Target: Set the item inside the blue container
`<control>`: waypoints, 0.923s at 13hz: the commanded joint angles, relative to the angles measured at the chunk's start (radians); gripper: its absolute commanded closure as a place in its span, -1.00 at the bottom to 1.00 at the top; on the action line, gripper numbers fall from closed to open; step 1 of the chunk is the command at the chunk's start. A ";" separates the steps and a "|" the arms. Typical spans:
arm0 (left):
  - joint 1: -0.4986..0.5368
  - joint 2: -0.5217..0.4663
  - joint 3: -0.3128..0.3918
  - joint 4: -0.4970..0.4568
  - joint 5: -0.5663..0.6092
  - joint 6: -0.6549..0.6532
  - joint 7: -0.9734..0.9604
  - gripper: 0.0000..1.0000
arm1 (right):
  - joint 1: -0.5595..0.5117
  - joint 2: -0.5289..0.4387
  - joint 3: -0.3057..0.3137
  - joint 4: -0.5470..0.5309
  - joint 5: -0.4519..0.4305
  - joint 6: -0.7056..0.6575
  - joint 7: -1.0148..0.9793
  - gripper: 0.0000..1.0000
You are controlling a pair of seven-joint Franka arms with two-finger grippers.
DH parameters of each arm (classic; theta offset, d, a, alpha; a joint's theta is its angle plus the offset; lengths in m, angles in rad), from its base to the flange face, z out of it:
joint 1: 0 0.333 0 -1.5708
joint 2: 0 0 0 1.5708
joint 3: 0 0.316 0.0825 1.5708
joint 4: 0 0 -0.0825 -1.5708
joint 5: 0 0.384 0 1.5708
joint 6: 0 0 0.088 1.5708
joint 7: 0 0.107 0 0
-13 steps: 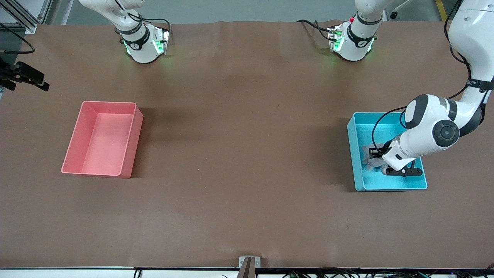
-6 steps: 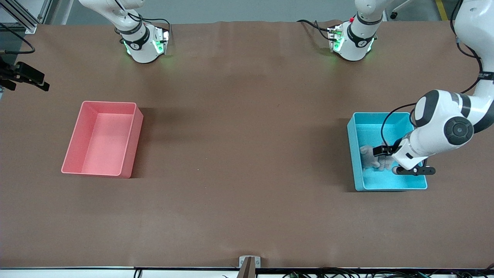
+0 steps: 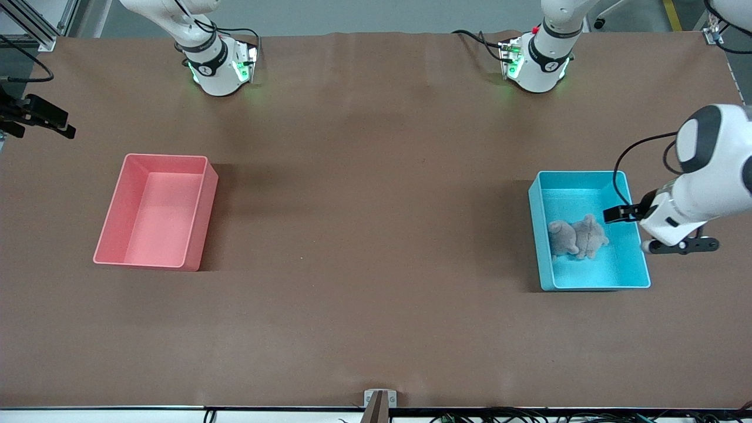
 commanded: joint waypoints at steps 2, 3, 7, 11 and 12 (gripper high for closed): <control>0.066 -0.172 -0.004 0.033 -0.143 -0.149 0.104 -0.99 | 0.002 -0.020 0.002 -0.017 -0.005 0.004 -0.007 -1.00; 0.081 -0.216 -0.003 0.042 -0.198 -0.159 0.121 -0.99 | 0.002 -0.020 0.002 -0.017 -0.005 0.004 -0.007 -1.00; 0.087 -0.245 -0.003 0.191 -0.237 -0.267 0.125 -0.99 | 0.001 -0.020 0.002 -0.017 -0.005 0.002 -0.007 -1.00; -0.097 -0.246 0.156 0.280 -0.234 -0.288 0.118 -0.99 | -0.001 -0.020 0.002 -0.017 -0.005 0.002 -0.007 -1.00; -0.237 -0.248 0.297 0.280 -0.237 -0.288 0.118 -0.99 | -0.001 -0.020 0.002 -0.017 -0.005 0.002 -0.007 -1.00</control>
